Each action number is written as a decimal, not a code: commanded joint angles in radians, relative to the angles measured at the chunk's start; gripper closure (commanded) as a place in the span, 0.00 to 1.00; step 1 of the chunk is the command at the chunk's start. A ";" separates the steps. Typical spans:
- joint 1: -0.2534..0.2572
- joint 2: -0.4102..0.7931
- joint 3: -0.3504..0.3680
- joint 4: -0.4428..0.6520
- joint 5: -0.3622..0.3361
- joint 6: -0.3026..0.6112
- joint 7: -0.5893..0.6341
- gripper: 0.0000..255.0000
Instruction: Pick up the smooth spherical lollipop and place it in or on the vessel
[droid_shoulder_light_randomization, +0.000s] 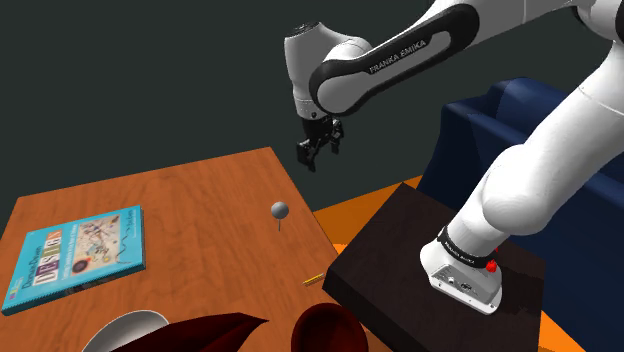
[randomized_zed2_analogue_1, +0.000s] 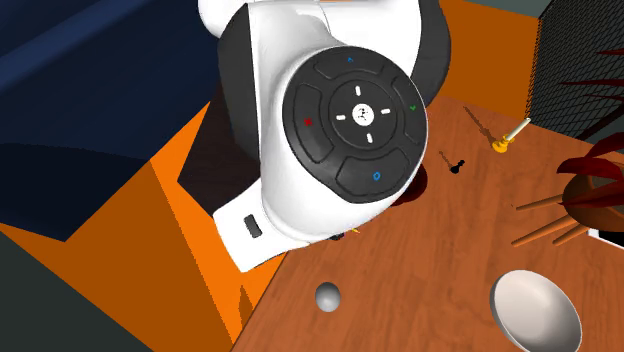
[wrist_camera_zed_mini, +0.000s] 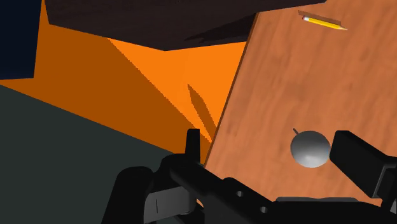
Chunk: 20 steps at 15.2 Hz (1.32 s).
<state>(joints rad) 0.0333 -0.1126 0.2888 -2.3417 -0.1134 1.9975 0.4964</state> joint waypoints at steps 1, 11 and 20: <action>0.009 0.081 0.020 0.030 -0.028 0.037 0.052 0.00; 0.089 0.508 0.017 0.304 -0.210 0.103 0.253 0.00; 0.159 0.755 -0.025 0.495 -0.288 0.121 0.320 0.00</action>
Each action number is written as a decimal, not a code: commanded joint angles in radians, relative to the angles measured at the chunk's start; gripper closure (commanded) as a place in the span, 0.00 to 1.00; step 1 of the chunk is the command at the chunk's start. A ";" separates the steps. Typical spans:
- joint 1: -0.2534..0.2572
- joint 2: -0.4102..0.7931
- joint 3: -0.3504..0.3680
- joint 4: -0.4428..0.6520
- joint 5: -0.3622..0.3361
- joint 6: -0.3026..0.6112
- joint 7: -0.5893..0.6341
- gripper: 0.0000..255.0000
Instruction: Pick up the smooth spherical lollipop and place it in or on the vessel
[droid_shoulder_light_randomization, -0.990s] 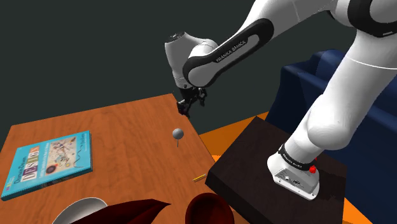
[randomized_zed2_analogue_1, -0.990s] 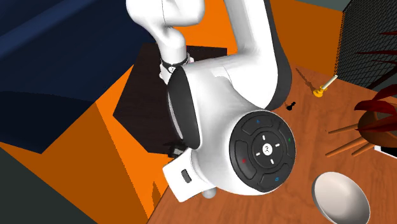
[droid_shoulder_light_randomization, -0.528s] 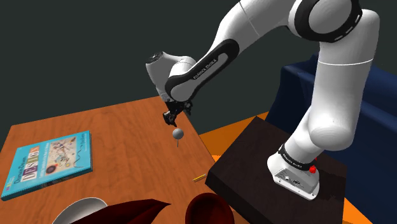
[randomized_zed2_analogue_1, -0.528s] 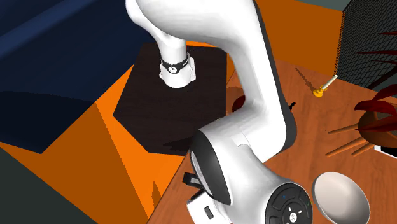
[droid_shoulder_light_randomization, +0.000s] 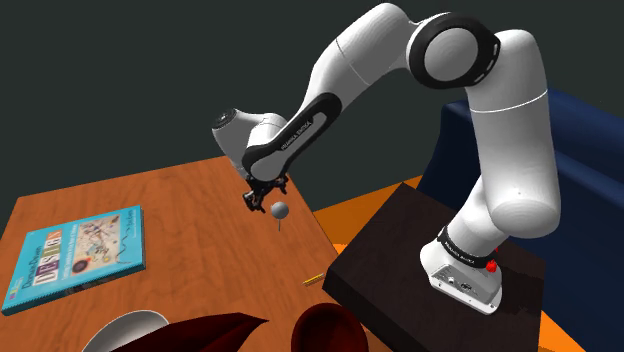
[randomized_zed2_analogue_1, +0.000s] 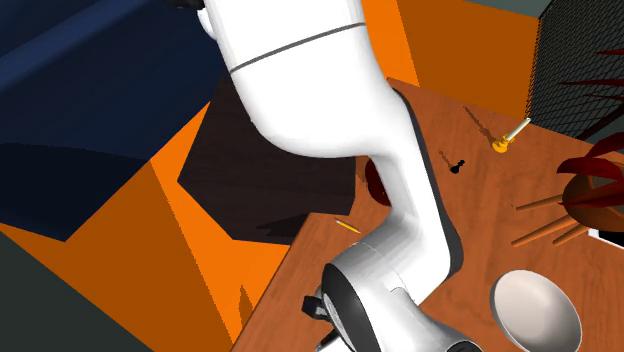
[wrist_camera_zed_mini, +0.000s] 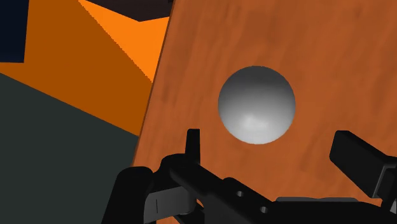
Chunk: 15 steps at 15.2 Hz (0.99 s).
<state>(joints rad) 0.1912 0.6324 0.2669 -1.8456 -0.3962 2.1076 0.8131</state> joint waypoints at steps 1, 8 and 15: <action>0.000 0.016 -0.006 -0.006 -0.009 0.022 0.006 0.00; -0.001 0.039 -0.016 -0.022 -0.023 0.060 0.014 0.00; -0.001 0.039 -0.016 -0.022 -0.023 0.059 0.014 1.00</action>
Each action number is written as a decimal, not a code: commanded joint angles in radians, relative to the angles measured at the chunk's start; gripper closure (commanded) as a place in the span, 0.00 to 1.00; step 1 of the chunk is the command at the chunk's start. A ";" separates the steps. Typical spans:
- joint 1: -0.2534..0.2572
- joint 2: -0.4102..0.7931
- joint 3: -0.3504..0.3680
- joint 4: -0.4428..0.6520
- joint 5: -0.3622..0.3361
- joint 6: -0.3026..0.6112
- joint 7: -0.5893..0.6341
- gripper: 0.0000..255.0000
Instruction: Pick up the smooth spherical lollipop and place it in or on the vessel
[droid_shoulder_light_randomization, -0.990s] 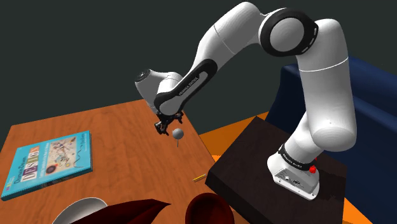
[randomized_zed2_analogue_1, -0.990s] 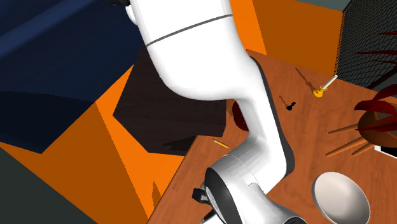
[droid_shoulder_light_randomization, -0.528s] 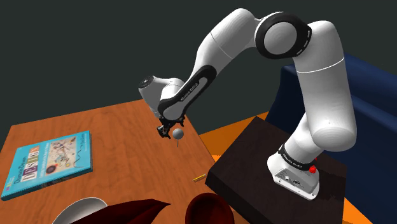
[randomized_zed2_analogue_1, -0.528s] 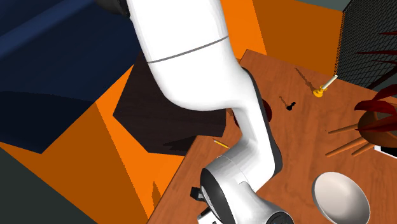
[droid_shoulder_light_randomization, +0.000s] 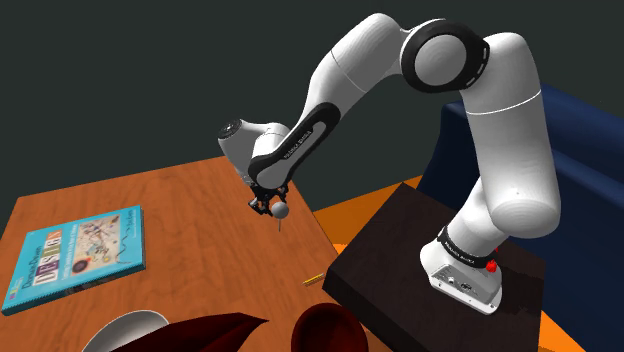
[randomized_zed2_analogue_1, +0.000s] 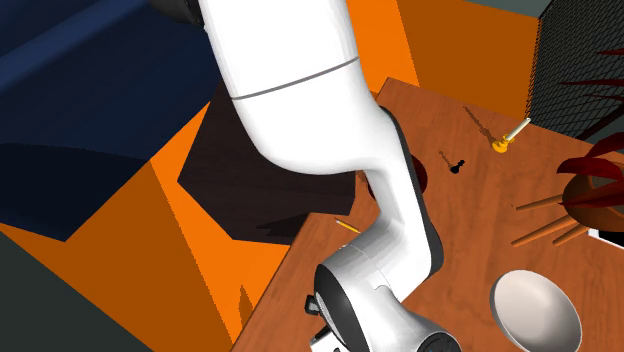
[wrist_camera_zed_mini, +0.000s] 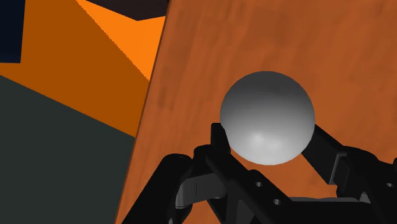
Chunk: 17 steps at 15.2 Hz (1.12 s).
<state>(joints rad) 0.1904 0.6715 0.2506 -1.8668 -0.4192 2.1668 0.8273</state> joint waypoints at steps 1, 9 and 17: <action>0.000 0.000 0.000 0.000 0.000 0.000 0.000 1.00; -0.004 -0.022 0.006 -0.006 0.007 -0.015 -0.006 1.00; -0.017 -0.106 0.026 -0.020 0.038 -0.080 -0.033 1.00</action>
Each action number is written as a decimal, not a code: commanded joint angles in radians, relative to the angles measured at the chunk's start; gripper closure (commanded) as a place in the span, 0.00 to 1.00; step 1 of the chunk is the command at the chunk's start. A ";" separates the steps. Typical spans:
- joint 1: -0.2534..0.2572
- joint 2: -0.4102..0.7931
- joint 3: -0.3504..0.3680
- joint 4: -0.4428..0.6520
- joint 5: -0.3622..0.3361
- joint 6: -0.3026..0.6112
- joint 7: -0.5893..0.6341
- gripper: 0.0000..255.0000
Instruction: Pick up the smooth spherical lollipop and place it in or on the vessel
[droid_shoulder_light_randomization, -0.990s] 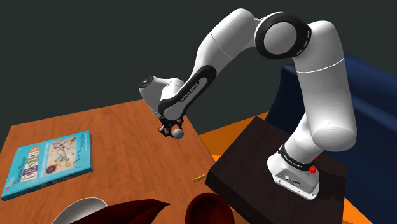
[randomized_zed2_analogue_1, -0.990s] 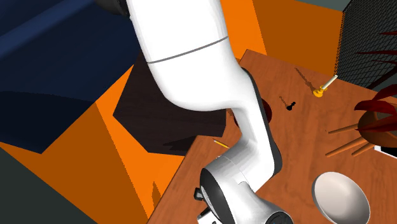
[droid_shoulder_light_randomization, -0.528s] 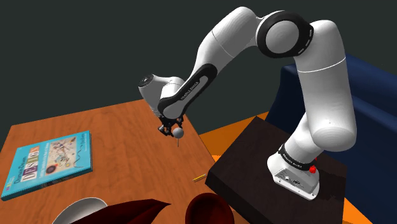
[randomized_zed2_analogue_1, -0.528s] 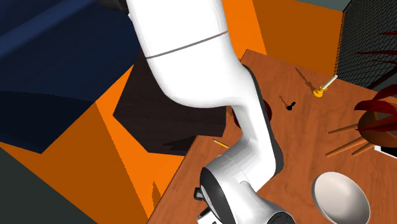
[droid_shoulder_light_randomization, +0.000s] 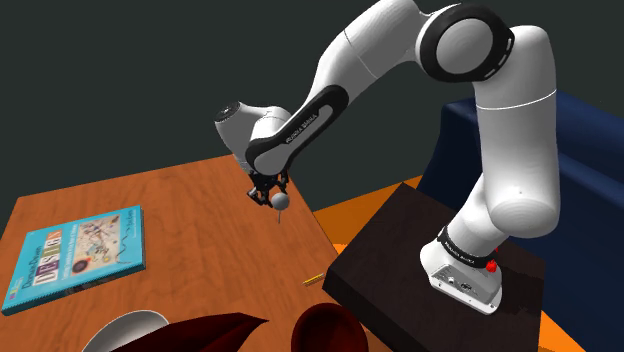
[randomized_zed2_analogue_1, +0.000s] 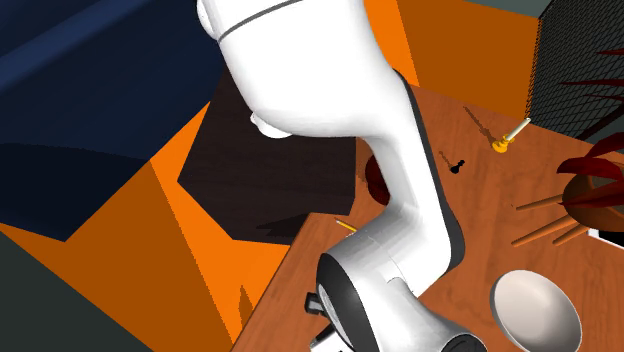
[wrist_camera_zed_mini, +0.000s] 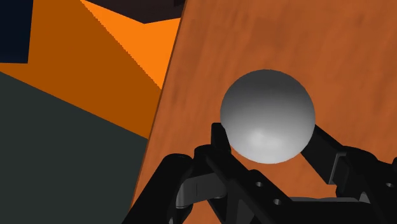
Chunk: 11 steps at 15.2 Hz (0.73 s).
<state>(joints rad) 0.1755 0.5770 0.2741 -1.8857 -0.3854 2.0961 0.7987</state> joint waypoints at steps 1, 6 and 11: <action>-0.004 -0.021 0.005 -0.002 0.008 -0.018 -0.008 1.00; -0.010 -0.069 0.016 -0.002 0.028 -0.063 -0.025 1.00; -0.016 -0.115 0.025 0.003 0.046 -0.109 -0.042 1.00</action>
<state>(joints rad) 0.1609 0.4714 0.2978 -1.8875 -0.3434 2.0001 0.7619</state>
